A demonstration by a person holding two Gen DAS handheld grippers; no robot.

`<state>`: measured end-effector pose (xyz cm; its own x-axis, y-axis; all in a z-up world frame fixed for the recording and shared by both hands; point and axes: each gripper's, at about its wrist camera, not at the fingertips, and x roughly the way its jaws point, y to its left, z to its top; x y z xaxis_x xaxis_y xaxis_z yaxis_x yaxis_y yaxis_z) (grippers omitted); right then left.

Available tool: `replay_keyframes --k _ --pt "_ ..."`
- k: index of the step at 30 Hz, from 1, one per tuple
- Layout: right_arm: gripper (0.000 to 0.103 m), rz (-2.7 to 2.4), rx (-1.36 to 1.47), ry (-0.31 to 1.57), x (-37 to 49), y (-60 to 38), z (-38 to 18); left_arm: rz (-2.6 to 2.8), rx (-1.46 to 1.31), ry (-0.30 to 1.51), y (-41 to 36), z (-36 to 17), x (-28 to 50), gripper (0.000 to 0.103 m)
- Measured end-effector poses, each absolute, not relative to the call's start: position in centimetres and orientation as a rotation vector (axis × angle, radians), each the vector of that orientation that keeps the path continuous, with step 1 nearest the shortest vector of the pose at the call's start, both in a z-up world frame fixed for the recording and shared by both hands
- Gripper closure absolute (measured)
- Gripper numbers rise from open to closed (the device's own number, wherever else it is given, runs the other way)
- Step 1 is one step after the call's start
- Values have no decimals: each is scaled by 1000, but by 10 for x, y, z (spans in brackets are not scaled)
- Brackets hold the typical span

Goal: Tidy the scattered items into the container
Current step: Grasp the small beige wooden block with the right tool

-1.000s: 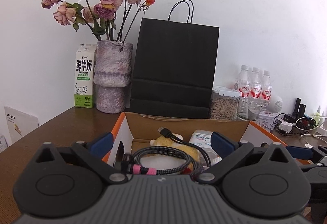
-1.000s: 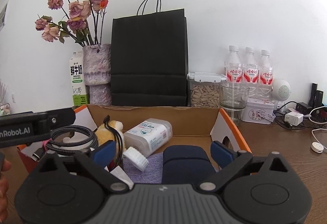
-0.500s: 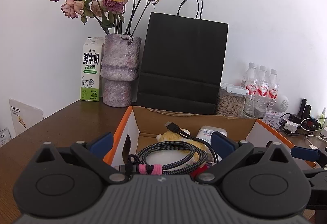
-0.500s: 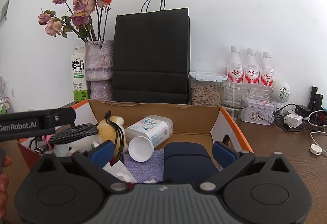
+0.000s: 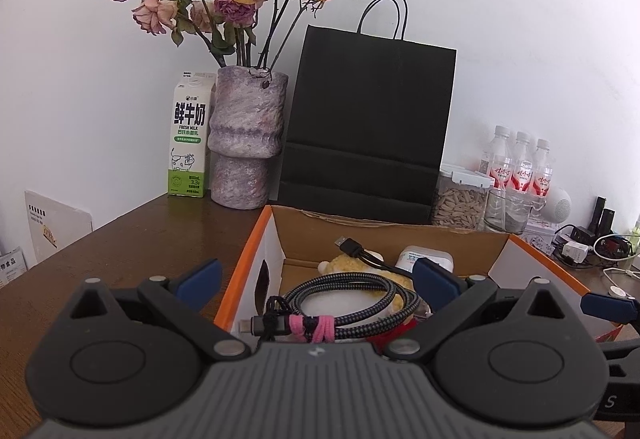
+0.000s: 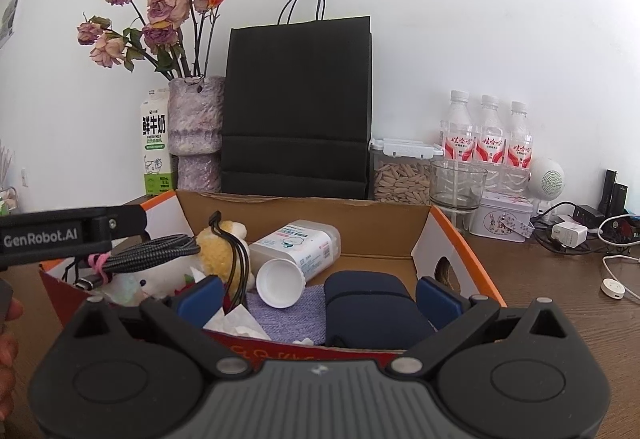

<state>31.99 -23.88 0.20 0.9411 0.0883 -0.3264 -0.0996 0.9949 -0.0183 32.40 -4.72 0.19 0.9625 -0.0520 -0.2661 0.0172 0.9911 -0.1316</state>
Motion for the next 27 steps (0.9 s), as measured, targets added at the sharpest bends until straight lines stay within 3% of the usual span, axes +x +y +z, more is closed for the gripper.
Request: replay_keyframes --k 21,27 --pt "5 142 -111 371 262 -218 -5 7 -126 252 -28 0 293 0" --pt "25 150 -90 462 266 -214 -11 19 -119 279 -17 -1 283 0"
